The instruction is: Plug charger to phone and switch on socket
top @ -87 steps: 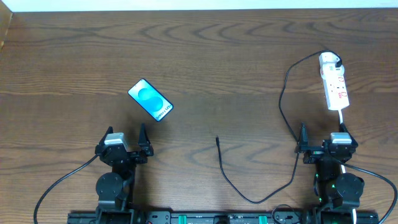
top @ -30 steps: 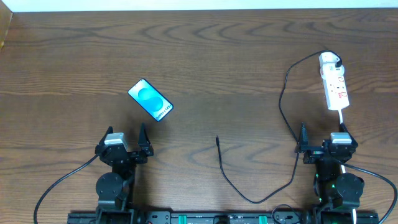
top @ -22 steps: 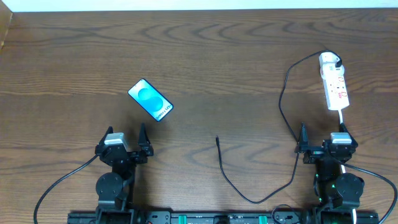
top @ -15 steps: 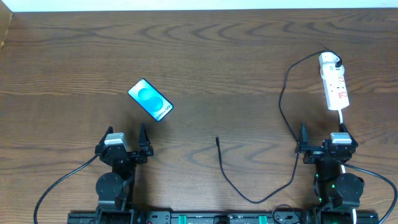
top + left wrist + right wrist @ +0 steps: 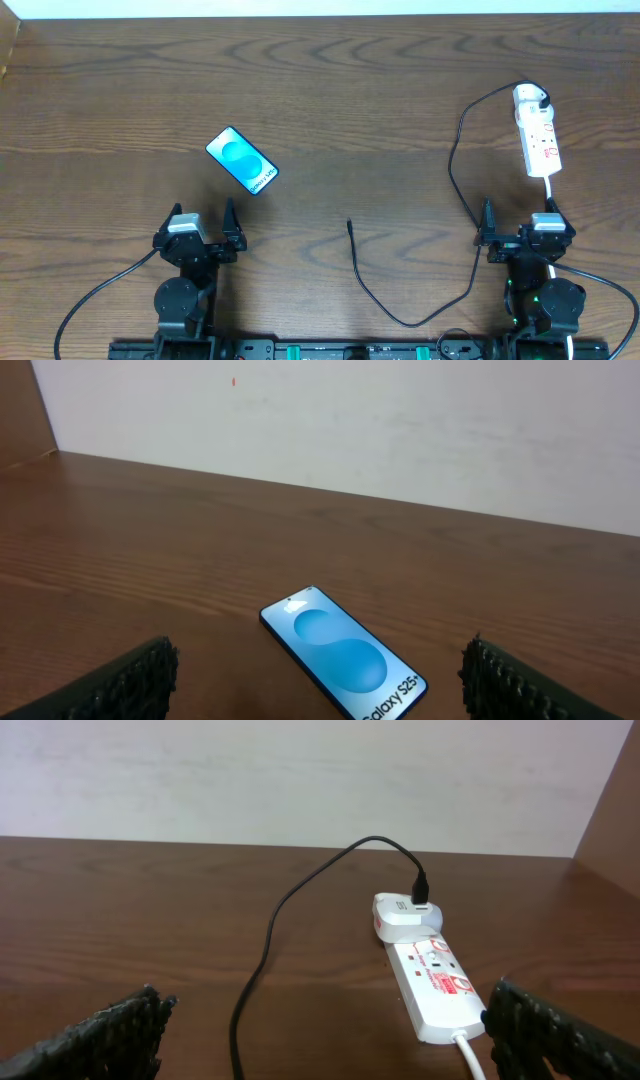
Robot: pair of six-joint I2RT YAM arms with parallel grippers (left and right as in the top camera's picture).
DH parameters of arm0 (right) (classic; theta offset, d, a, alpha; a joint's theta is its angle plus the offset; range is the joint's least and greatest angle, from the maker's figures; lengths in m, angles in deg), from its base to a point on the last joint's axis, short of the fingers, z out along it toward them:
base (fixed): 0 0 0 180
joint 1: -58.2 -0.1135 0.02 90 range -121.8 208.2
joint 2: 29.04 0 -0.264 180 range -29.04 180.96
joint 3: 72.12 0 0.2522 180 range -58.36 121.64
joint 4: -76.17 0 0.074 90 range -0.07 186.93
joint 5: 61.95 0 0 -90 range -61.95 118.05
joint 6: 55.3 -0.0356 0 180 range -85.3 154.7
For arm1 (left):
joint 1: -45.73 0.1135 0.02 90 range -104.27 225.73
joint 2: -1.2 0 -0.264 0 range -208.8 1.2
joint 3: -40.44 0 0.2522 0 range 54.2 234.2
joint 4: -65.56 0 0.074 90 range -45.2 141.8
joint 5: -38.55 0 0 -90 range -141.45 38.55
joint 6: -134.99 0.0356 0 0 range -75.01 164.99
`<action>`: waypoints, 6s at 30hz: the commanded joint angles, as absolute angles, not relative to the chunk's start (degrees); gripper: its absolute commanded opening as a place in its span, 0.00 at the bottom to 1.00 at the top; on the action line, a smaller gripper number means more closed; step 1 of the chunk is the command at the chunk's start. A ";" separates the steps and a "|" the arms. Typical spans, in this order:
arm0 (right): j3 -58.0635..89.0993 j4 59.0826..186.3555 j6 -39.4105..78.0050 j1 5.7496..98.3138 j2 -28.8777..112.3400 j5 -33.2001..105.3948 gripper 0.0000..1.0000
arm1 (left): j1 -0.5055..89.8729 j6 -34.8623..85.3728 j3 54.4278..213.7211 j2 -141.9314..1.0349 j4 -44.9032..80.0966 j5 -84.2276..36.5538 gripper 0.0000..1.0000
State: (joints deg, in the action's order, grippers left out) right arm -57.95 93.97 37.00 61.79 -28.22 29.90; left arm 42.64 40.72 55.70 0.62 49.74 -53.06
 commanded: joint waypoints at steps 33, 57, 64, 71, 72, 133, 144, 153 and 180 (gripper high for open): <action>-58.04 94.23 36.94 61.53 -28.70 29.49 0.99 | 42.92 40.78 76.11 -21.65 47.57 -53.58 0.91; -58.04 94.23 36.91 61.53 -28.70 29.49 0.99 | 42.77 24.30 120.63 -66.44 14.85 -57.52 0.91; -58.04 94.23 36.94 61.53 -28.70 29.49 0.99 | 42.77 23.89 120.41 -69.17 12.14 -51.57 0.91; -58.04 94.23 36.91 61.53 -28.70 29.49 0.99 | 42.84 13.97 121.03 -70.11 9.30 -53.87 0.91; -58.04 94.23 36.91 61.53 -28.70 29.49 0.99 | 42.84 12.65 121.57 -70.68 8.36 -54.72 0.91; -58.04 94.23 36.91 61.53 -28.70 29.46 0.99 | 40.19 -4.68 146.12 -111.03 -7.66 -51.01 1.00; -58.04 94.23 36.91 61.53 -28.70 29.49 0.99 | 39.91 -3.74 146.12 -117.41 -7.31 -51.25 1.00; -58.04 94.23 36.94 61.53 -28.70 29.49 0.99 | 39.91 -3.76 146.12 -118.61 -5.84 -54.07 1.00; -58.04 94.23 36.94 61.53 -28.70 29.49 0.99 | 39.93 -1.53 140.17 -118.61 1.81 -53.39 1.00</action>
State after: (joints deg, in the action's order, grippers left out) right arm -57.95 93.99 37.00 61.79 -28.35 29.70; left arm 39.93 -2.62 140.81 -118.06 1.46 -53.06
